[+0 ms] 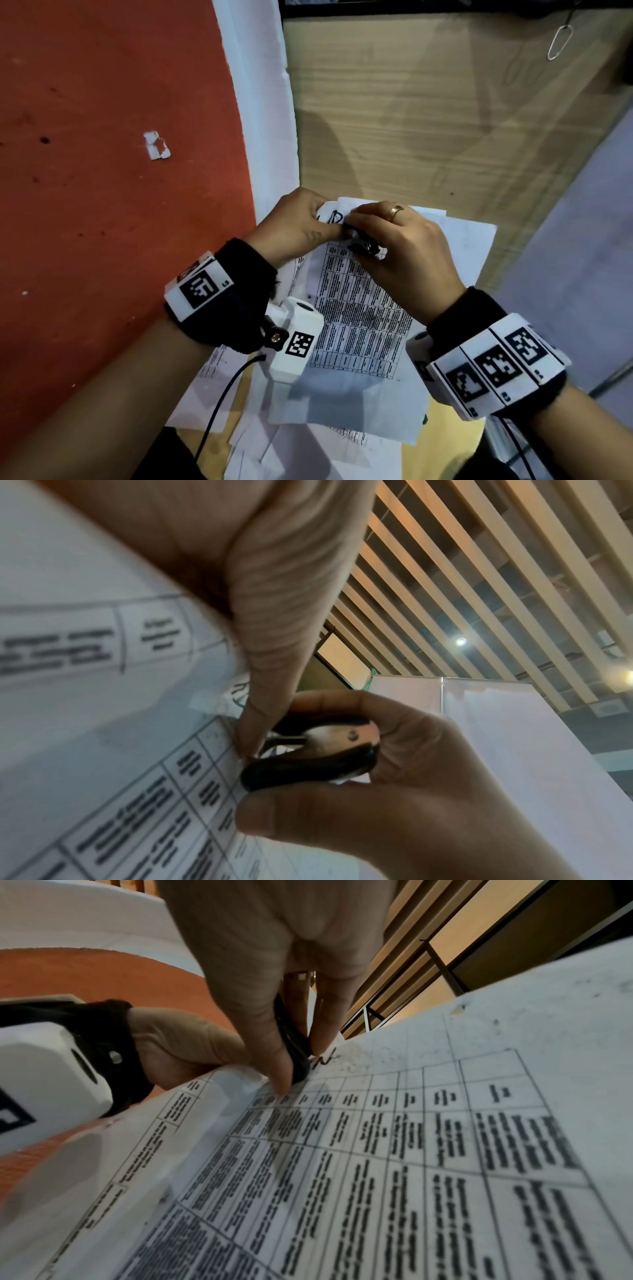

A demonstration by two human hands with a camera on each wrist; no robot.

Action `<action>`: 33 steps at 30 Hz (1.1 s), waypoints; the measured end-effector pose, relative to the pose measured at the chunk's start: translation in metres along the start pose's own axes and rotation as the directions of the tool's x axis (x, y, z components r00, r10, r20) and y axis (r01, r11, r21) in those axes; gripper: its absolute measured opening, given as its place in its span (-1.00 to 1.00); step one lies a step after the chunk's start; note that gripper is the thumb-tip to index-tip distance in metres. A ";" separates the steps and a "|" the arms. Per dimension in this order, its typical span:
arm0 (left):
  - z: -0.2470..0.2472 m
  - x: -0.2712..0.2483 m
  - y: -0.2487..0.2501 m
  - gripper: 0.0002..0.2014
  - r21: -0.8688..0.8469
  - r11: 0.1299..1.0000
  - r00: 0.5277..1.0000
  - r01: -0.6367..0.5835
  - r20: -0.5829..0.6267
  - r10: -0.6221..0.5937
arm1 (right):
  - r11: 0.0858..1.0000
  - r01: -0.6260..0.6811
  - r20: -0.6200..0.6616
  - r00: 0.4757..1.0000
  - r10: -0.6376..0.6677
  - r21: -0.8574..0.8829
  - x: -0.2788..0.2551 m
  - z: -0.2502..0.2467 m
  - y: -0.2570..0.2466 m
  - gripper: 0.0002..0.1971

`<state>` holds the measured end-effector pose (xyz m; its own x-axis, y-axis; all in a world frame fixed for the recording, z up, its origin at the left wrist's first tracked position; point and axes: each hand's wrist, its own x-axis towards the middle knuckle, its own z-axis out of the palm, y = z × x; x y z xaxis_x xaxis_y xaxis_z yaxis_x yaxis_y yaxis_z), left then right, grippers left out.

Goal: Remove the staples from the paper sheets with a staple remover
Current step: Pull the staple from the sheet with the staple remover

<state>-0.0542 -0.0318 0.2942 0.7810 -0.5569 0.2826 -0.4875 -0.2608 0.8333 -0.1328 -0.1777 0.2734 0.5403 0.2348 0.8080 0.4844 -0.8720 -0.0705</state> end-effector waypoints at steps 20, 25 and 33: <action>-0.003 -0.007 -0.006 -0.72 -0.316 0.948 0.991 -0.034 0.113 0.074 | 0.984 -0.049 -0.064 0.996 0.061 0.171 -0.001 0.001 0.008 -0.80; -0.001 -0.009 -0.006 -0.66 -0.393 0.919 0.996 -0.029 0.068 0.060 | 0.938 -0.158 -0.085 0.978 0.193 0.309 -0.003 -0.002 0.008 -0.76; 0.001 -0.011 -0.006 -0.69 -0.362 0.930 0.996 -0.068 0.034 0.086 | 0.803 -0.270 -0.050 0.936 0.348 0.531 -0.001 -0.002 0.006 -0.66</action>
<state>-0.0599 -0.0251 0.2855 0.7227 -0.6037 0.3367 -0.3650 0.0804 0.9275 -0.1320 -0.1842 0.2735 0.6396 -0.1048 0.7615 0.6089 -0.5356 -0.5851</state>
